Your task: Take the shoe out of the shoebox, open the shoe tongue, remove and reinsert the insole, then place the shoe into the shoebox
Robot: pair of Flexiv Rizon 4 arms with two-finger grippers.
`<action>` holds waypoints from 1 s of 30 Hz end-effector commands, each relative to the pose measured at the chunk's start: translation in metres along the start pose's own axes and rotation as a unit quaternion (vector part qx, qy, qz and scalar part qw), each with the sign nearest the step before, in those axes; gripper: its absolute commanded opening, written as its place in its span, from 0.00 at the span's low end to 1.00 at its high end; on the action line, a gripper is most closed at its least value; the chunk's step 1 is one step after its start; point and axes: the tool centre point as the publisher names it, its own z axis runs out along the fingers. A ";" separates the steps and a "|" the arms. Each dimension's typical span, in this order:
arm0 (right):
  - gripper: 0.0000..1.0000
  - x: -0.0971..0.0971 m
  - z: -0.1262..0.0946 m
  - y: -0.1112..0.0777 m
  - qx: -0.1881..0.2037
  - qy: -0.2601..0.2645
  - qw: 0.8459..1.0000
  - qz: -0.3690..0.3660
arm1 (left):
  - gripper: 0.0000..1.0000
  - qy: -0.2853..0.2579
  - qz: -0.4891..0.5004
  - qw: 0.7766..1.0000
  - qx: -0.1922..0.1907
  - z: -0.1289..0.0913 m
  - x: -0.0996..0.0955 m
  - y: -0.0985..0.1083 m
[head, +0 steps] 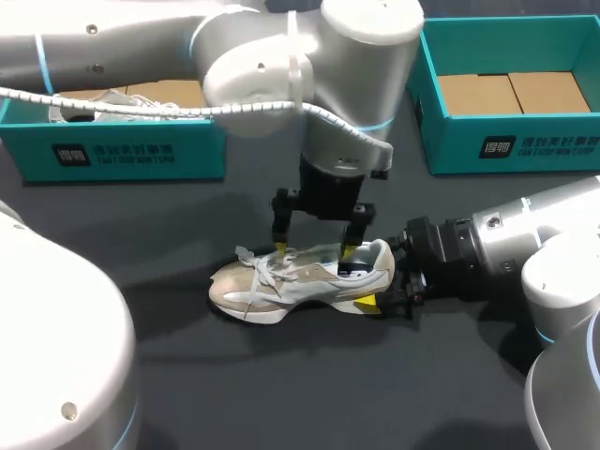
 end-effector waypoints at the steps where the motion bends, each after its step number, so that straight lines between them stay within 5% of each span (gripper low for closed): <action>1: 0.00 0.002 0.005 -0.001 0.001 -0.001 1.000 0.000 | 1.00 -0.080 0.000 0.997 -0.008 0.010 0.017 -0.004; 30: 0.00 0.002 0.005 -0.001 0.001 -0.001 1.000 0.000 | 1.00 -0.145 0.002 0.989 -0.032 0.030 0.010 -0.006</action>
